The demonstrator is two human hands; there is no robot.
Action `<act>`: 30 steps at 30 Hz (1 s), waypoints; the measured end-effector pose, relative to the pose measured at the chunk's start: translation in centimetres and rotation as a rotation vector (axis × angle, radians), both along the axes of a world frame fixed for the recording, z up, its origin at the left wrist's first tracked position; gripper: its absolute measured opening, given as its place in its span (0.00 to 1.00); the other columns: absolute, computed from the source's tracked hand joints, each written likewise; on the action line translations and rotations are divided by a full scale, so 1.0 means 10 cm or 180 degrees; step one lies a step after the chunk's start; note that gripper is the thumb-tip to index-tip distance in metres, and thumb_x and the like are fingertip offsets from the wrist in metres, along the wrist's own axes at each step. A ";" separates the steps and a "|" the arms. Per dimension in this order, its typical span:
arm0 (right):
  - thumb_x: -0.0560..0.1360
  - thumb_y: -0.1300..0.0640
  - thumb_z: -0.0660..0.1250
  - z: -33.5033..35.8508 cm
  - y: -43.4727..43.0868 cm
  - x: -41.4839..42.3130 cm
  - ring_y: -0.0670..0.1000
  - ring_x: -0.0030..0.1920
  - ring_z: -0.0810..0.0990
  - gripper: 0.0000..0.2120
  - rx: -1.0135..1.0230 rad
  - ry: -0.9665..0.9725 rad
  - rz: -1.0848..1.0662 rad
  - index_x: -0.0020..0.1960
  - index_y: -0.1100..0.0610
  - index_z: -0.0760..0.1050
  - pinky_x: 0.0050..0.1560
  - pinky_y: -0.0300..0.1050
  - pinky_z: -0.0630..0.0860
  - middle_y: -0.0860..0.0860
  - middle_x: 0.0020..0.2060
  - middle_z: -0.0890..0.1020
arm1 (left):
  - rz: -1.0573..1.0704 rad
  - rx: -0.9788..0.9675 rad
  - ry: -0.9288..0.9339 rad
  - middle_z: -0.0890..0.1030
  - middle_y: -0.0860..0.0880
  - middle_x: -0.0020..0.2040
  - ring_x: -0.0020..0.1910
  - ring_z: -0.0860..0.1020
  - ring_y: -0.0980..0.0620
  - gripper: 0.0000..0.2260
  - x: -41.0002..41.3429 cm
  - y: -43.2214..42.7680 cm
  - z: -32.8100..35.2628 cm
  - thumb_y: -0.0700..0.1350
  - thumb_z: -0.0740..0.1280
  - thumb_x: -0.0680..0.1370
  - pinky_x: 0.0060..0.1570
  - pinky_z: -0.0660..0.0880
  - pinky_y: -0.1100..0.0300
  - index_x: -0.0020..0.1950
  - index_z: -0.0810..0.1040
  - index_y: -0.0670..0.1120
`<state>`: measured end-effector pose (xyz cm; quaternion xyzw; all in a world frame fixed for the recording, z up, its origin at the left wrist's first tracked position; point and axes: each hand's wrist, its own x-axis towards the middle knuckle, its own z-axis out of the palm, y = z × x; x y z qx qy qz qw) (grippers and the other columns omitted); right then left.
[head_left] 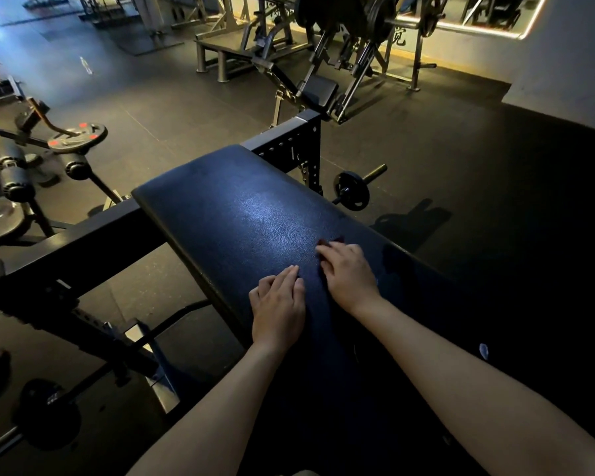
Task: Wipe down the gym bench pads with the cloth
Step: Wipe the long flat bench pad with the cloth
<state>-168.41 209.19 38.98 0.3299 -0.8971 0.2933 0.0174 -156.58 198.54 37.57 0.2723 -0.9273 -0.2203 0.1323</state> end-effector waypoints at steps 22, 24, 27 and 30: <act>0.78 0.48 0.58 -0.16 -0.02 0.03 0.56 0.51 0.73 0.18 -0.0093 0.0083 0.0049 0.59 0.52 0.81 0.54 0.51 0.75 0.47 0.54 0.82 | -0.0190 0.0363 -0.0213 0.69 0.59 0.75 0.67 0.66 0.53 0.19 -0.56 -0.03 0.15 0.54 0.52 0.86 0.60 0.55 0.55 0.75 0.70 0.56; 0.78 0.49 0.58 -0.16 0.00 -0.09 0.56 0.51 0.73 0.17 -0.0070 0.0140 0.0102 0.60 0.52 0.81 0.52 0.52 0.76 0.48 0.54 0.82 | -0.0257 0.0380 -0.0185 0.70 0.60 0.75 0.67 0.66 0.53 0.19 -0.66 -0.02 0.16 0.54 0.51 0.86 0.59 0.54 0.56 0.75 0.70 0.57; 0.80 0.55 0.61 -0.10 0.07 -0.44 0.58 0.56 0.74 0.17 0.0123 0.0214 -0.0188 0.66 0.53 0.78 0.57 0.54 0.74 0.52 0.61 0.80 | -0.0337 0.0154 -0.0244 0.68 0.60 0.76 0.68 0.65 0.54 0.24 -0.68 -0.03 0.10 0.58 0.47 0.83 0.64 0.55 0.54 0.76 0.69 0.56; 0.80 0.58 0.64 -0.06 0.06 -0.56 0.58 0.62 0.70 0.18 0.0188 0.0038 -0.0468 0.70 0.54 0.75 0.64 0.54 0.70 0.52 0.67 0.77 | -0.0337 0.0236 -0.0139 0.69 0.60 0.76 0.67 0.65 0.54 0.24 -0.66 -0.04 0.07 0.57 0.48 0.84 0.64 0.54 0.55 0.76 0.69 0.55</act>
